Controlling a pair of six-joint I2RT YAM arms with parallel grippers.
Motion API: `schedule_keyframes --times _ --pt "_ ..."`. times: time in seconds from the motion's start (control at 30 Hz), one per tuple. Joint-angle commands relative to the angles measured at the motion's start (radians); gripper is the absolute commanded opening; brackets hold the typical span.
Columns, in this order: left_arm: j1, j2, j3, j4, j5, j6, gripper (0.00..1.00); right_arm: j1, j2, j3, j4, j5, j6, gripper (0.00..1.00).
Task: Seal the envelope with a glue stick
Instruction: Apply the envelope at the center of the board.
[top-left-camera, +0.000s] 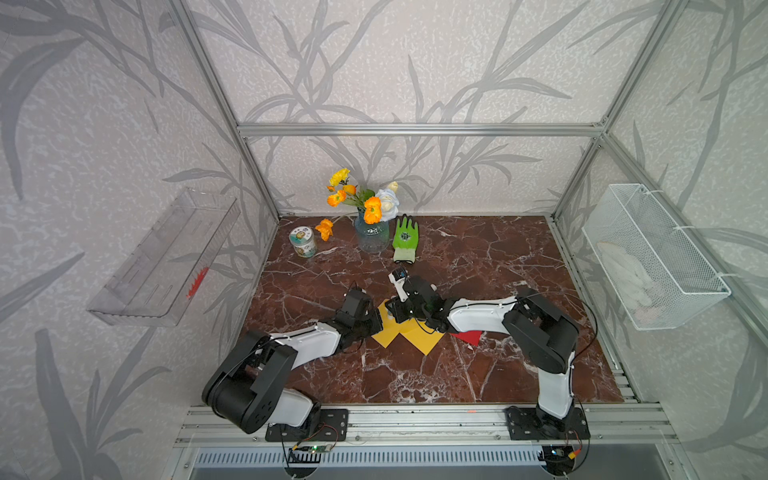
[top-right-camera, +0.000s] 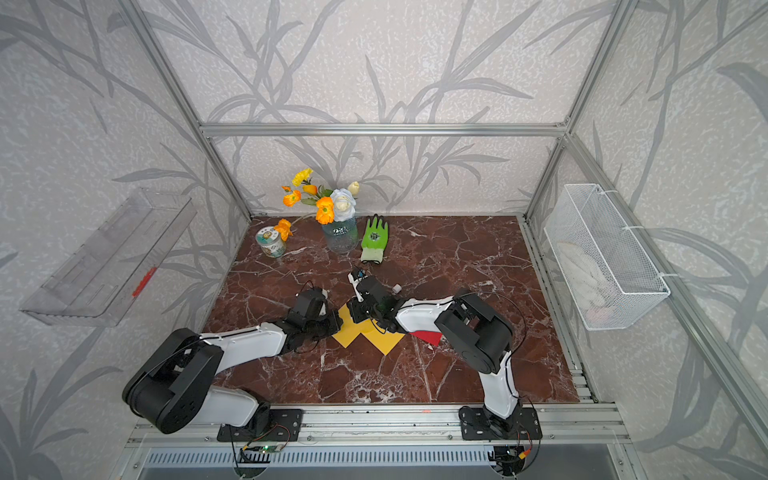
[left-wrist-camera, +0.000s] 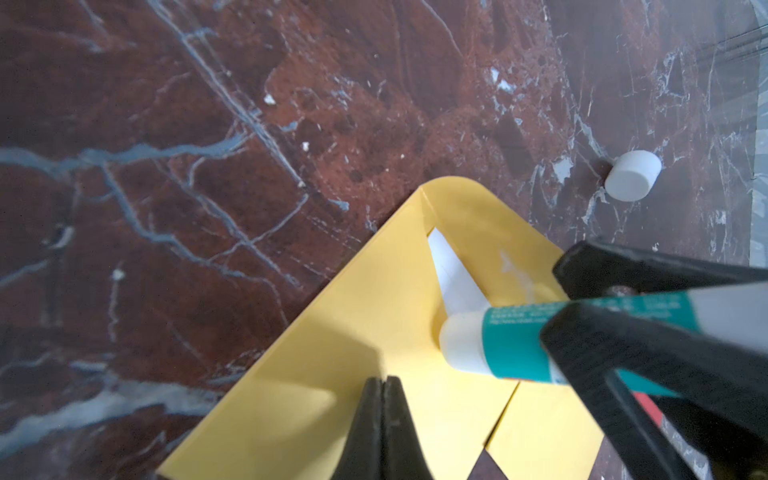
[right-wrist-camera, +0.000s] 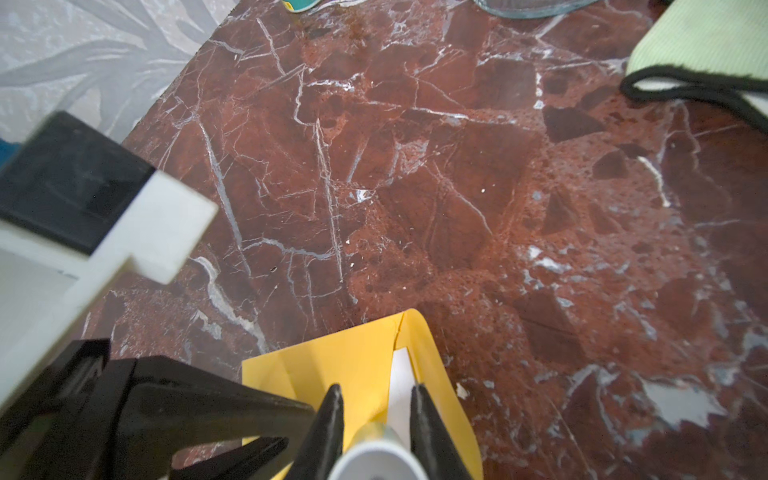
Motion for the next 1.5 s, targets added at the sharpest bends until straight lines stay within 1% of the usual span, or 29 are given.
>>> schedule_keyframes --times 0.0,0.17,0.33,0.47,0.6,0.73,1.03,1.37,1.47 --pt "-0.007 0.087 -0.059 -0.233 -0.048 0.002 0.00 -0.011 -0.053 -0.016 0.017 -0.044 0.025 0.00" --pt "-0.012 0.094 -0.057 -0.231 -0.047 0.002 0.00 -0.024 -0.081 -0.029 0.054 -0.083 0.042 0.00" --pt "-0.016 0.103 -0.054 -0.225 -0.045 0.000 0.00 -0.021 -0.114 -0.033 0.029 -0.081 0.000 0.00" --pt "-0.017 0.109 -0.049 -0.223 -0.044 0.000 0.00 0.003 -0.106 -0.057 0.012 -0.038 -0.061 0.00" --pt "-0.017 0.106 -0.046 -0.226 -0.044 0.000 0.00 0.030 -0.068 -0.071 0.025 0.017 -0.108 0.00" --pt "-0.019 0.101 -0.046 -0.232 -0.045 0.001 0.00 0.031 -0.030 -0.078 0.039 0.053 -0.119 0.00" --pt "-0.019 0.114 -0.047 -0.227 -0.047 -0.003 0.00 0.036 -0.001 -0.069 -0.010 0.156 -0.144 0.00" --pt "-0.018 0.125 -0.053 -0.224 -0.048 -0.006 0.00 0.035 0.017 -0.012 -0.173 0.298 -0.134 0.00" --pt "-0.019 0.125 -0.052 -0.230 -0.050 -0.003 0.00 0.035 0.012 -0.003 -0.197 0.320 -0.132 0.00"
